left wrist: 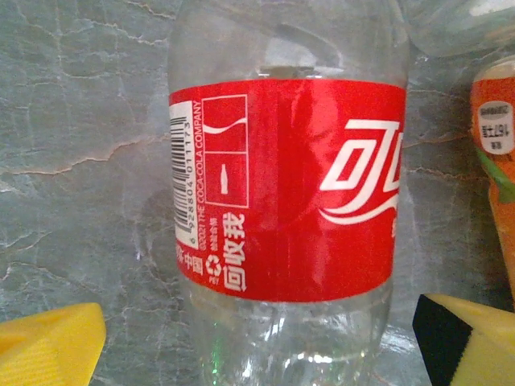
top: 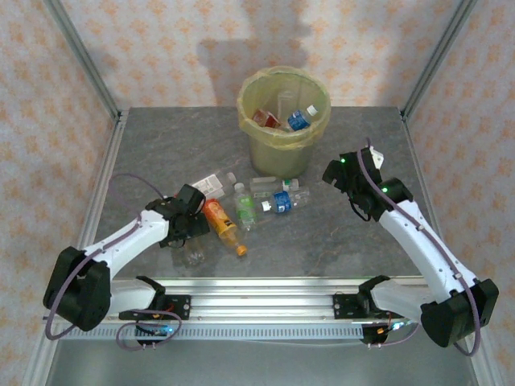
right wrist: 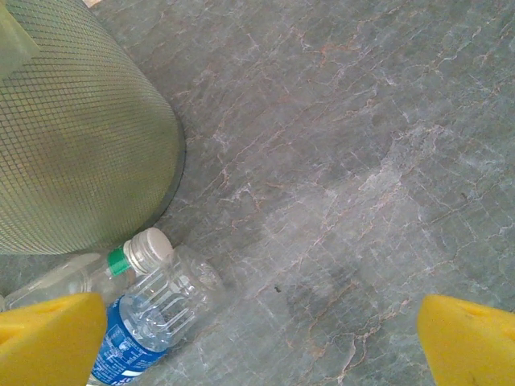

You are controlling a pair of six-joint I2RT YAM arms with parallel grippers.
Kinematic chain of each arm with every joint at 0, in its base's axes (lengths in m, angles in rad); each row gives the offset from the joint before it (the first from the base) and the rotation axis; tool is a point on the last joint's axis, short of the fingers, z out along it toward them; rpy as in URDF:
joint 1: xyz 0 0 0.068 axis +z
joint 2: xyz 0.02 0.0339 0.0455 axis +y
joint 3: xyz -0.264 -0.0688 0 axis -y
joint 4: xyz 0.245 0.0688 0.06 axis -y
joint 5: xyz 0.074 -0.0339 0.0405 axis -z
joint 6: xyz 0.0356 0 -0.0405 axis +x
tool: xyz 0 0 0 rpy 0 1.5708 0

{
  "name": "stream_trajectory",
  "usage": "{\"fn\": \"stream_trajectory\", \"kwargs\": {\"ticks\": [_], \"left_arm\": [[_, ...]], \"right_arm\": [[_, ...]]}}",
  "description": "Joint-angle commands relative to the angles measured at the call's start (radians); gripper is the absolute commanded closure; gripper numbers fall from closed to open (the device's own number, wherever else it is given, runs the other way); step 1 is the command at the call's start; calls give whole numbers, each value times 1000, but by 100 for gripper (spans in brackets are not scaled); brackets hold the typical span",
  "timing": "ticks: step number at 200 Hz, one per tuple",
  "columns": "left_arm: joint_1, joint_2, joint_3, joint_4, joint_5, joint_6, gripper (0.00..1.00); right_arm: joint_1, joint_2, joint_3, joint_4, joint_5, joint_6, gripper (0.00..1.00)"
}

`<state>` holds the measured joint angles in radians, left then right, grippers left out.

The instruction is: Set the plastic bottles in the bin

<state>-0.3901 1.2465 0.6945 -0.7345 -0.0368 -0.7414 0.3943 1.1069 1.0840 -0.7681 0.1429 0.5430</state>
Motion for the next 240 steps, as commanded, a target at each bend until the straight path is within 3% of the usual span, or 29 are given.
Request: {"fn": "stream_trajectory", "kwargs": {"ticks": [1,31,72,128,167,240], "left_arm": [[8,18,-19,28,-28,-34,0],[11,49,-24,46,-56,-48,0],[50,89,-57,99,-31,-74,9],[95,116,-70,141,-13,-84,31],[111,62,-60,104,-58,-85,42],[112,-132,63,-43,-212,-46,45]], "right_arm": [[6,12,10,7,28,8,1],[6,24,14,7,23,11,1],[6,32,13,6,21,11,1],[6,38,13,9,18,14,1],[6,45,11,7,6,24,1],[6,45,5,9,3,37,1]]}}
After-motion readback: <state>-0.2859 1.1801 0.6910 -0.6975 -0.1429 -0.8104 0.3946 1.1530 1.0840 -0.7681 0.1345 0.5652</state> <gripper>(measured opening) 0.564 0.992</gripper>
